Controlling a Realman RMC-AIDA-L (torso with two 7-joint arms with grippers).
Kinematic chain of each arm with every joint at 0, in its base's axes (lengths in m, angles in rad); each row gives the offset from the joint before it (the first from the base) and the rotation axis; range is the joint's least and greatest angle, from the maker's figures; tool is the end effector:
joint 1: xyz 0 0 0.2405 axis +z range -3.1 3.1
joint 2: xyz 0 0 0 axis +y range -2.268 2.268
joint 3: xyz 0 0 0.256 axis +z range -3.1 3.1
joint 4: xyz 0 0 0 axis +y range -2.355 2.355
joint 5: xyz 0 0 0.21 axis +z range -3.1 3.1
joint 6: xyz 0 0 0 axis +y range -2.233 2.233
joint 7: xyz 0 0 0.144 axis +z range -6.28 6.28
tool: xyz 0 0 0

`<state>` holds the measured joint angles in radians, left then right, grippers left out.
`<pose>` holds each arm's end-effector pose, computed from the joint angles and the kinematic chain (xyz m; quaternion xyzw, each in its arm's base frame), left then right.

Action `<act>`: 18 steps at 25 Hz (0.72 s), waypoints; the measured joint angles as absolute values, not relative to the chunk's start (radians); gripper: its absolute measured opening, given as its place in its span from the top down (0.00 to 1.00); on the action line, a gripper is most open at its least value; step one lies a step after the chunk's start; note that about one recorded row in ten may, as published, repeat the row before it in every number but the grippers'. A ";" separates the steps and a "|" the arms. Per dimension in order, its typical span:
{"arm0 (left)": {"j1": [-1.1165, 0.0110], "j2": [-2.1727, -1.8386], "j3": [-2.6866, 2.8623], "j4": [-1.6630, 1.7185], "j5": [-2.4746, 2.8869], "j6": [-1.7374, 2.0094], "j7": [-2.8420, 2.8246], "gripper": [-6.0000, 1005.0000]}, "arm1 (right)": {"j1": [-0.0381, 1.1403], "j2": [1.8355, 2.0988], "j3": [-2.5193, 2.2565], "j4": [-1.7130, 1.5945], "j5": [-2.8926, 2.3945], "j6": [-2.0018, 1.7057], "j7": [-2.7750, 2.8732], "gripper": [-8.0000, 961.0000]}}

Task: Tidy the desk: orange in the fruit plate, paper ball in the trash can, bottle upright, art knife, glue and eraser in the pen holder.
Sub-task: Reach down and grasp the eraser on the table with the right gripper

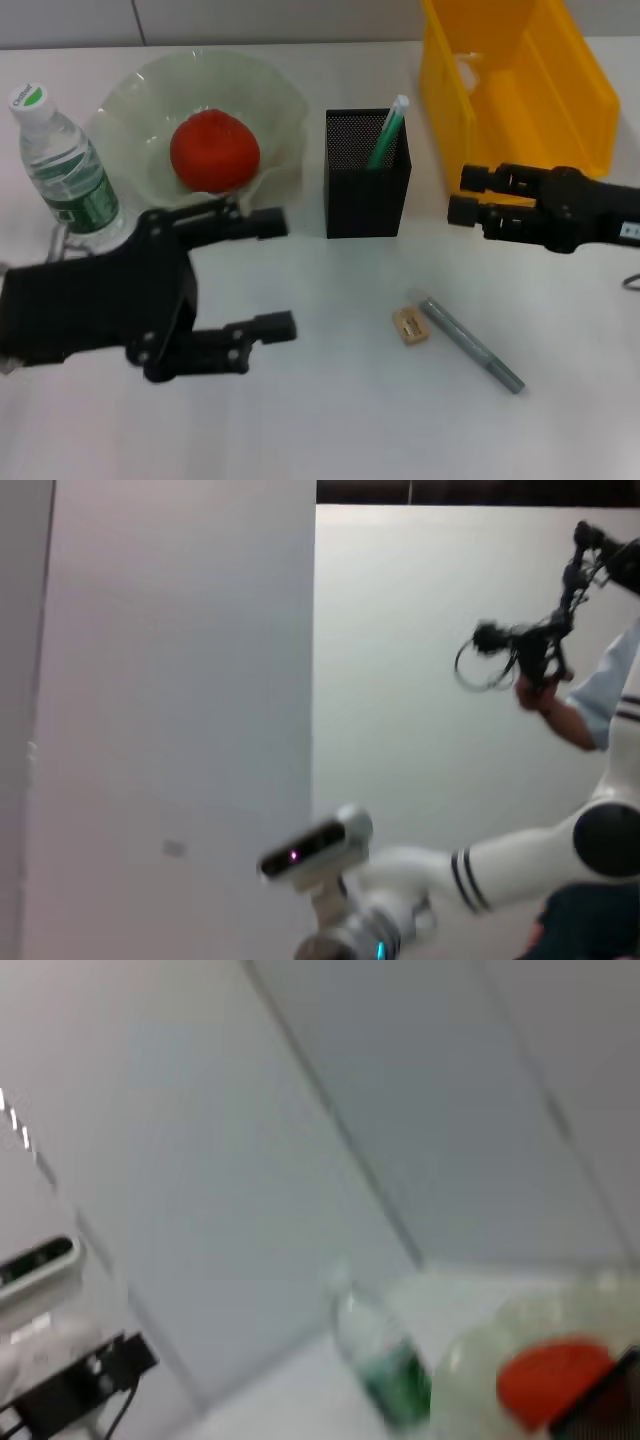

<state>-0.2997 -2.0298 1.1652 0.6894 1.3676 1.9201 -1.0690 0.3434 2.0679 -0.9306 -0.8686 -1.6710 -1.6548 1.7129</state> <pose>-0.2308 0.2446 0.0143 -0.8978 -0.0180 -0.4390 0.0291 0.2464 0.2995 0.0261 -0.8941 0.2984 0.3257 0.0743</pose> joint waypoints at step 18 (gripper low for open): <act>-0.232 -2.016 1.135 0.567 1.374 1.923 -0.997 0.25 | 0.886 2.042 -1.187 -1.425 -2.457 -1.962 2.199 0.24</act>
<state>-0.2323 -2.0164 1.1348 0.5670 1.3741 1.9232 -0.9971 0.8862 2.0421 -1.1865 -1.4248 -2.4575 -1.9622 2.1986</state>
